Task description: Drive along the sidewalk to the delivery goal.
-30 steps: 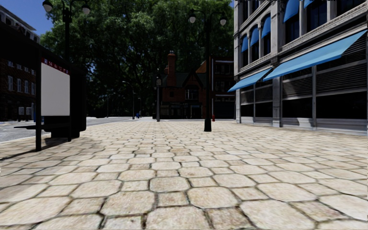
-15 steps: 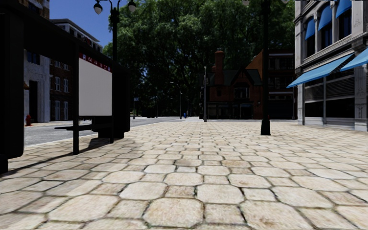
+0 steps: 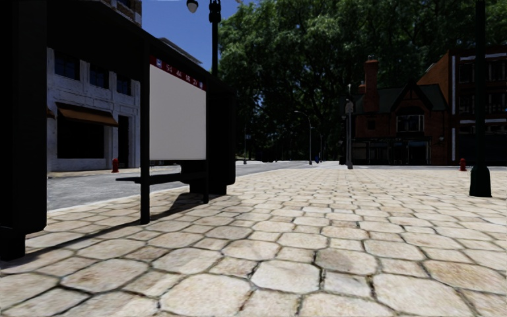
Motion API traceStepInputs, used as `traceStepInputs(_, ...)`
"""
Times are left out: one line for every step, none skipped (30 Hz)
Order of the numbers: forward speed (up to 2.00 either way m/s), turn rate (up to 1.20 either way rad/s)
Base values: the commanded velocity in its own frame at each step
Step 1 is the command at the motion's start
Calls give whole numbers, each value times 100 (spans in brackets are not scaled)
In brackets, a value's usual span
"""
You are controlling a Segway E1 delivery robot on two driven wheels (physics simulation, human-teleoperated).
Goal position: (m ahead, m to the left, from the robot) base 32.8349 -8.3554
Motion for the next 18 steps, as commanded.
traceStepInputs(200, 0)
traceStepInputs(200, 0)
traceStepInputs(200, 0)
traceStepInputs(200, 0)
traceStepInputs(200, -6)
traceStepInputs(200, -22)
traceStepInputs(200, -33)
traceStepInputs(200, -38)
traceStepInputs(200, -39)
traceStepInputs(200, -39)
traceStepInputs(200, -39)
traceStepInputs(200, -39)
traceStepInputs(200, -39)
traceStepInputs(200, -39)
traceStepInputs(200, -39)
traceStepInputs(200, -39)
traceStepInputs(200, -39)
traceStepInputs(200, -39)
